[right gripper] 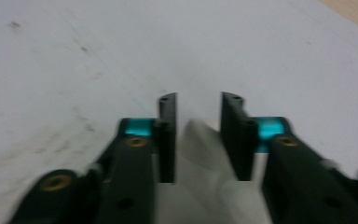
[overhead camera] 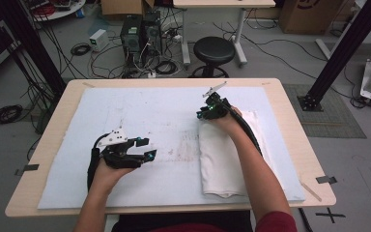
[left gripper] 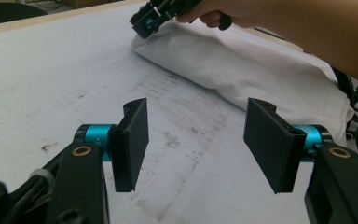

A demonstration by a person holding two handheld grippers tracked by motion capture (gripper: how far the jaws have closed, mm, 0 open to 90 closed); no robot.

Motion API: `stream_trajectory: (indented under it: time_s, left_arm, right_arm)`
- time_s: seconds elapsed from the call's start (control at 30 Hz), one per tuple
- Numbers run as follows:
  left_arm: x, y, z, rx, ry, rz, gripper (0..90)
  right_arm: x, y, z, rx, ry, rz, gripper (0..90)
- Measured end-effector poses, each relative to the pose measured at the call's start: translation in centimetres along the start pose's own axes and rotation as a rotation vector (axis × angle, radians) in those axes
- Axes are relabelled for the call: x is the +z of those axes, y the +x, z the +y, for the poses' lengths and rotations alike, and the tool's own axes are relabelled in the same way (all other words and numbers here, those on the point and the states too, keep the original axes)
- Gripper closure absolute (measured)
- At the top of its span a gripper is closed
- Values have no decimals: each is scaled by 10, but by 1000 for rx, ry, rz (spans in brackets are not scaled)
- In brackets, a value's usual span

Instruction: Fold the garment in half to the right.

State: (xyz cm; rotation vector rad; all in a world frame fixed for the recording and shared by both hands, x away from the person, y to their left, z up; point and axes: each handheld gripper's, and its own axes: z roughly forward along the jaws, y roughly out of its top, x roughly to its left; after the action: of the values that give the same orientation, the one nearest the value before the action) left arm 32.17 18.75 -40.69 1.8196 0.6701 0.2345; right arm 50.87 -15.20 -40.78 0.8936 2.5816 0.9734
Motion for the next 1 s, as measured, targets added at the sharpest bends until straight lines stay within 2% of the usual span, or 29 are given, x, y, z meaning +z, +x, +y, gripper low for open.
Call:
stream_trajectory:
  time_s: [0.07, 0.1, 0.23, 0.3, 0.43, 0.5, 0.53, 0.57, 0.6, 0.63, 0.77, 0.87, 1.0]
  left_arm:
    - [-1, 2, 0, -2, -1, 5, 403]
    - [-2, 2, 0, -5, -4, 8, 403]
    - [-1, 2, -1, -4, -3, 7, 402]
    - [-1, 2, 0, -3, -1, 4, 403]
    - [0, 1, 0, -2, 4, 4, 403]
    - [0, 2, -1, -3, 7, 6, 403]
    - [0, 2, -1, -3, 7, 6, 403]
    - [0, 2, -1, -3, 6, 8, 403]
    - [-1, 3, -1, 0, 4, 10, 403]
    - [-2, 3, -1, -1, 4, 10, 403]
    - [-4, 4, -2, -5, 2, 17, 403]
    - [-4, 4, -2, -7, -4, 18, 403]
    - [-3, 2, -1, -3, 0, 15, 403]
  right_arm:
    - [3, -5, 2, 40, 7, 46, 829]
    - [3, -7, 4, 51, 7, 52, 840]
    - [1, -12, 14, 66, -20, 38, 882]
    - [2, -16, 16, 92, -32, 45, 885]
    - [15, -21, 11, 127, -29, 49, 882]
    - [18, -17, 11, 132, -28, 50, 819]
    - [18, -17, 11, 132, -28, 50, 819]
    - [17, -15, 13, 118, -35, 29, 731]
    - [7, -14, 15, 127, -68, 35, 647]
    - [-1, -14, 15, 130, -103, 37, 612]
    - [-41, -22, 5, 140, -190, -12, 577]
    - [-65, -34, -14, 170, -210, -67, 576]
    - [-86, -53, -46, 224, -216, -122, 561]
